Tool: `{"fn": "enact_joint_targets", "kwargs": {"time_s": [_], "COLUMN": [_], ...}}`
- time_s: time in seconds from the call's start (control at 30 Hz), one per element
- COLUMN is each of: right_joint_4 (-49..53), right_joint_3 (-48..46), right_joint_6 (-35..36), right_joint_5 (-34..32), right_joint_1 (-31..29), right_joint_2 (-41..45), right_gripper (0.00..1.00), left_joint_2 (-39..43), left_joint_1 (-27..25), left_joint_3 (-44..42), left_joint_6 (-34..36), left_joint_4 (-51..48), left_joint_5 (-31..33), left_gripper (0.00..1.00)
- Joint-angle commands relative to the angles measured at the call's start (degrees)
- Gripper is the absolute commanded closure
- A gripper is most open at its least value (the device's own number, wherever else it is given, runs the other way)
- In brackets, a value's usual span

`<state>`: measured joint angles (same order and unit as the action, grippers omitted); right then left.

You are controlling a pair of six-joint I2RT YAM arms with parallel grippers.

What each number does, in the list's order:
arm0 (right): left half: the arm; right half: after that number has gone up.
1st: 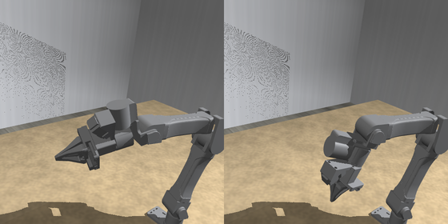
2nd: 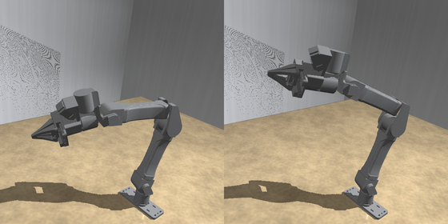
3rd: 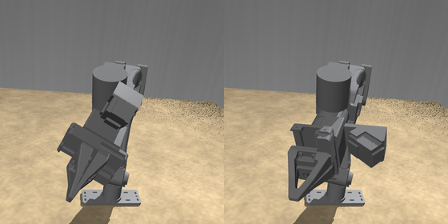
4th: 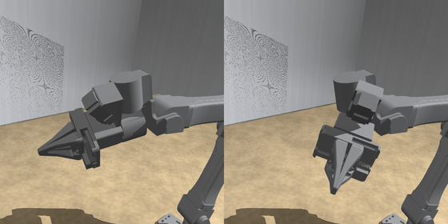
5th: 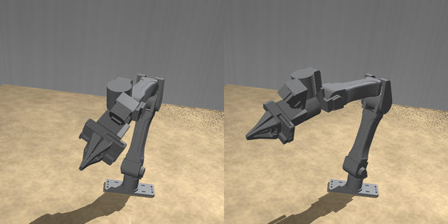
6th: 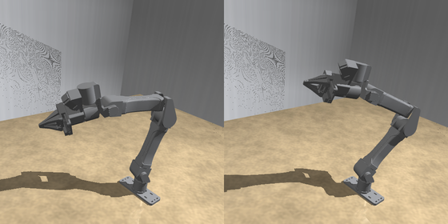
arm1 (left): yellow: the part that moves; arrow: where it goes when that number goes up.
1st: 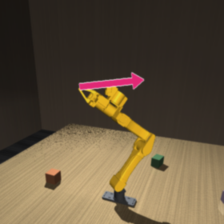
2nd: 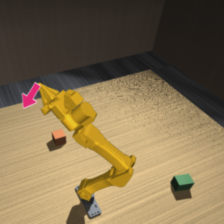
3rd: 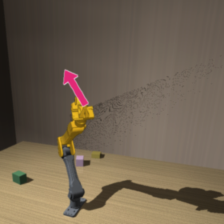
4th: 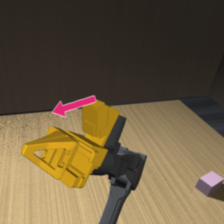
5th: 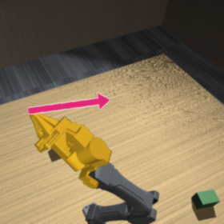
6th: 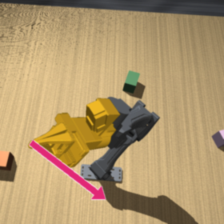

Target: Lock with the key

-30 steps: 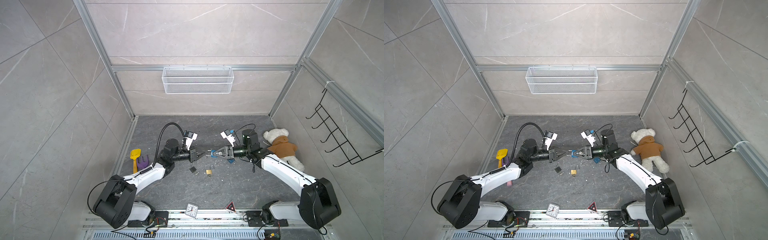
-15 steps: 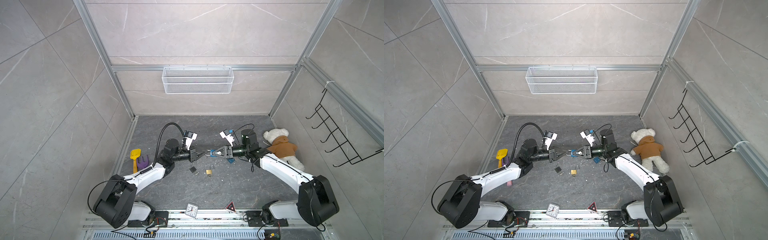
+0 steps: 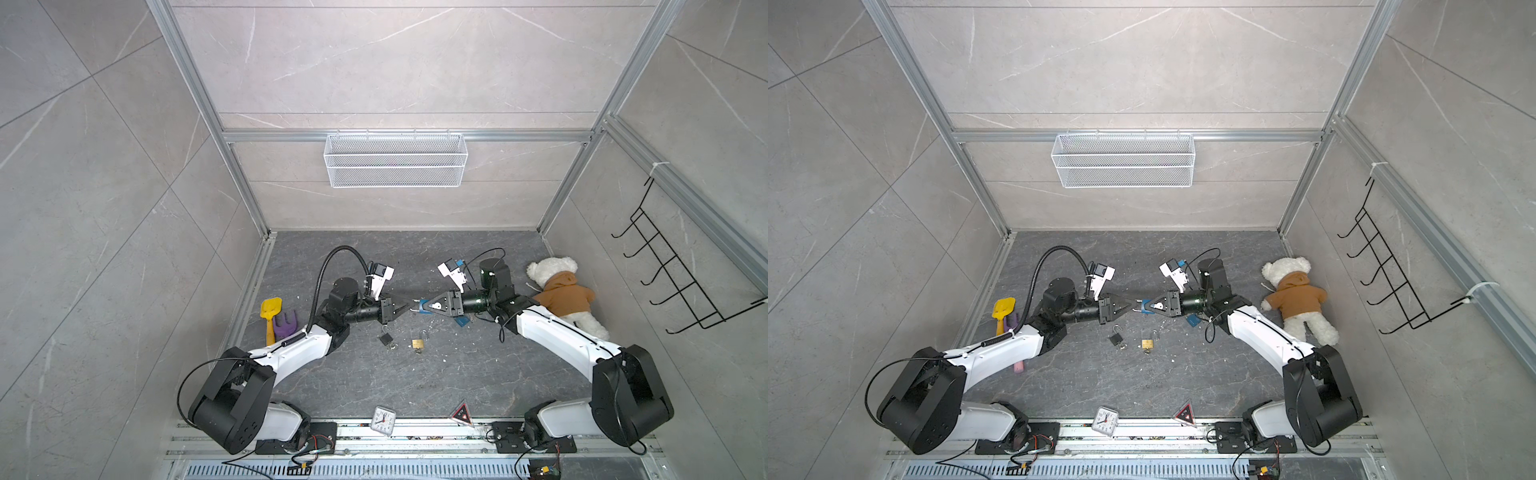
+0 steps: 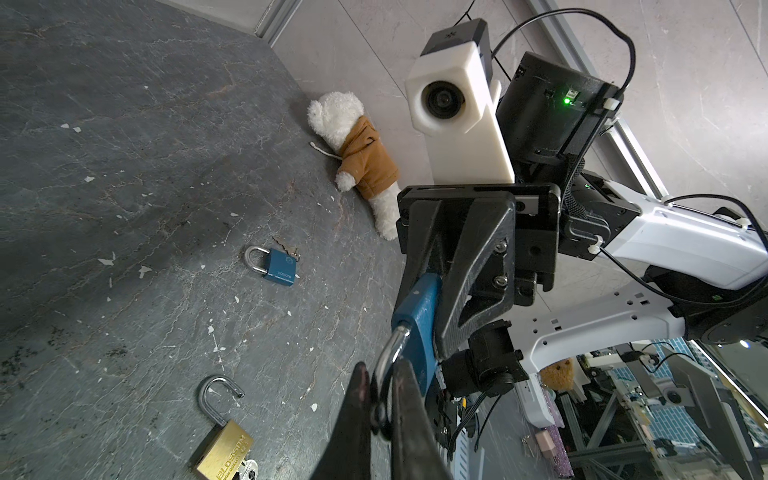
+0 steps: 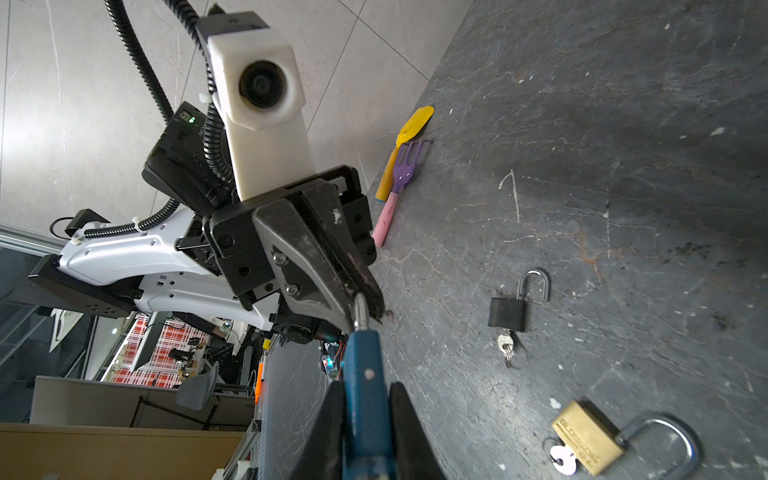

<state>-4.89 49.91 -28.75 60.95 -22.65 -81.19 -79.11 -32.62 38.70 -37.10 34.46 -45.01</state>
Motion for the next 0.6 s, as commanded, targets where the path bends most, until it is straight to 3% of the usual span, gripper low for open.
{"fn": "enact_joint_targets", "kwargs": {"time_s": [0.0,0.57], "right_joint_4": [-5.2,-6.8], "right_joint_3": [0.7,1.2], "right_joint_6": [-0.4,-0.8], "right_joint_5": [-5.2,-5.5], "right_joint_1": [-4.4,-4.9], "right_joint_2": [-2.5,-4.6], "right_gripper": [1.0,1.0], "left_joint_2": [0.5,-0.2], "left_joint_1": [-6.1,-6.3], "left_joint_3": [3.4,4.3], "left_joint_6": [0.5,0.7], "left_joint_4": [5.7,4.9], "left_joint_5": [-10.3,-10.8], "left_gripper": [1.0,1.0]}}
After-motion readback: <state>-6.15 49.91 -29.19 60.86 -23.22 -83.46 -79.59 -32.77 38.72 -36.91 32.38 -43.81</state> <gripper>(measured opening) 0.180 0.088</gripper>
